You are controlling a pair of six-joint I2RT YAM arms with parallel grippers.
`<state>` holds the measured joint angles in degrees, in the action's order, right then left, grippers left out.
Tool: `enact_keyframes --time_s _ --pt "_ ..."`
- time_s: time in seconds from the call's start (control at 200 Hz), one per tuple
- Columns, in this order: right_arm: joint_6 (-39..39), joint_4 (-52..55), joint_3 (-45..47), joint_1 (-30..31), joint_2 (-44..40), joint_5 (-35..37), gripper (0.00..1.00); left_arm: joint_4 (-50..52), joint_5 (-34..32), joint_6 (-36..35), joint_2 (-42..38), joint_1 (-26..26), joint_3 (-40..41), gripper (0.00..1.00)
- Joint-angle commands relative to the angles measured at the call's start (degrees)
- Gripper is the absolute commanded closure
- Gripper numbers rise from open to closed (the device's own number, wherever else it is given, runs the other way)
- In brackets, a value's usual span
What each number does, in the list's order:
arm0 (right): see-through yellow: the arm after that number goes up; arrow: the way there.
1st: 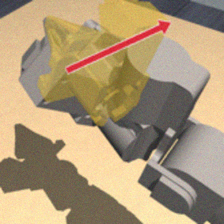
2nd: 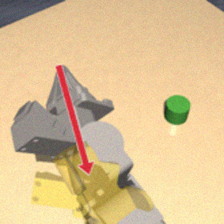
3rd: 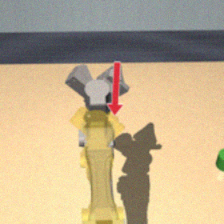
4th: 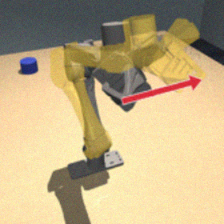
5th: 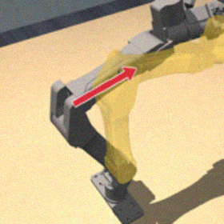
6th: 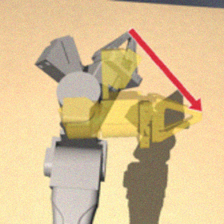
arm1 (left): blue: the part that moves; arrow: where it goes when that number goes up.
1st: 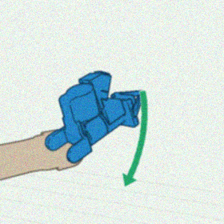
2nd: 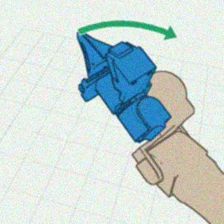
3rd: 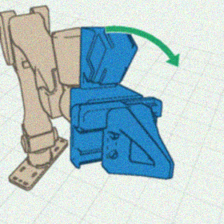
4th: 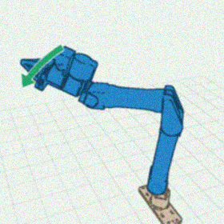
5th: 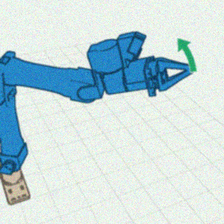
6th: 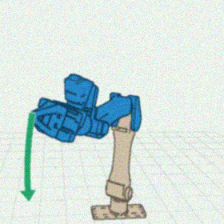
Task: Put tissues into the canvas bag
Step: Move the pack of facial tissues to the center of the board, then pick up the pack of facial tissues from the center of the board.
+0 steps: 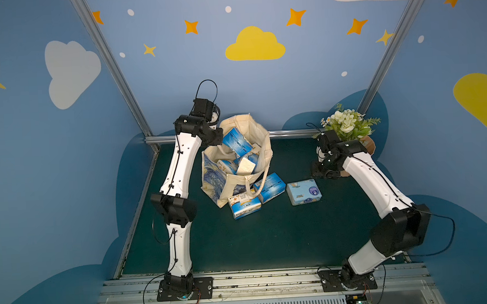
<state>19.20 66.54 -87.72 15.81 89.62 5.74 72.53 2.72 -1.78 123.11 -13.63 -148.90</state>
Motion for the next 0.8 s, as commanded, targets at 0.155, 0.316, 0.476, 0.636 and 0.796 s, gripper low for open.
enact_keyframes --time_s 0.155,0.316,0.476,0.636,0.796 --pt "8.1 11.9 14.1 -0.3 -8.8 -0.5 0.38 -0.1 1.0 -0.9 -0.1 -0.4 -1.1 0.90" --pt "10.0 10.8 15.6 -0.4 -4.3 2.4 0.35 -0.9 2.3 -0.6 0.1 -0.6 -1.2 0.90" --pt "9.1 5.6 14.5 -0.8 6.3 5.5 0.33 -0.8 2.3 -0.9 0.1 -0.7 -1.2 0.90" --pt "8.7 1.8 8.9 -1.3 14.7 7.6 0.33 -0.3 1.9 -1.4 -0.5 -0.7 -1.1 0.90" --pt "7.2 0.0 3.4 -2.2 21.7 10.9 0.32 -0.1 1.4 -1.7 -0.7 -0.6 -1.0 0.90"
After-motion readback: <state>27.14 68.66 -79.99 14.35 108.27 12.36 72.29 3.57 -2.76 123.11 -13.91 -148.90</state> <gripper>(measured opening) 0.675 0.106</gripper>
